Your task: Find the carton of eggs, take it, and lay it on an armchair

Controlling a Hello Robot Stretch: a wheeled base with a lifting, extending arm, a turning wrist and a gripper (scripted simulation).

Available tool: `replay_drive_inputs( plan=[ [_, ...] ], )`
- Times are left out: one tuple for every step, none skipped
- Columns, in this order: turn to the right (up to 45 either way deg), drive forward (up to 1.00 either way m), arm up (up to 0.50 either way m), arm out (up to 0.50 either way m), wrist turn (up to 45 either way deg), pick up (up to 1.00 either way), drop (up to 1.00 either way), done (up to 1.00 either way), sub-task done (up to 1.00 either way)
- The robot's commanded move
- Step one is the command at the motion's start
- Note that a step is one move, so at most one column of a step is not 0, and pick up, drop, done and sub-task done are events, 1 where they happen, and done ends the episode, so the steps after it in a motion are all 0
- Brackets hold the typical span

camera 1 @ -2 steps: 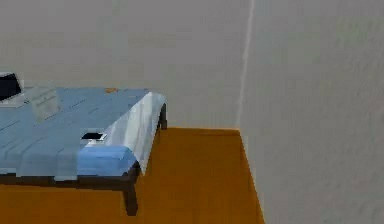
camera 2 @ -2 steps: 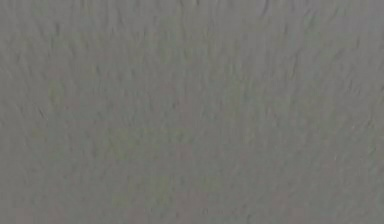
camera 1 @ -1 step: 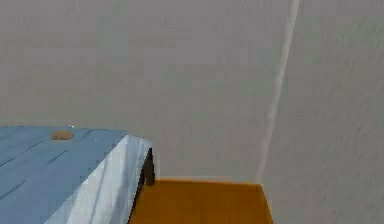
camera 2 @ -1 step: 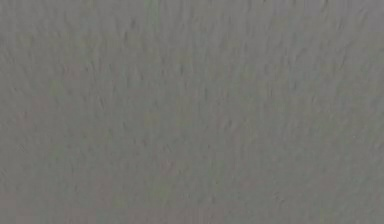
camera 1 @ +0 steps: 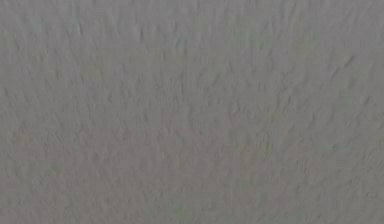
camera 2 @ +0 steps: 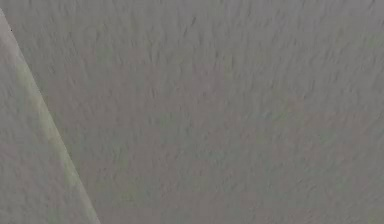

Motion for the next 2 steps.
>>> replay_drive_inputs(
  plan=[
    [-3.0, 0.0, 0.0, 0.0, 0.0, 0.0, 0.0, 0.0, 0.0],
    [0.0, 0.1, 0.0, 0.0, 0.0, 0.0, 0.0, 0.0, 0.0]
  ],
)
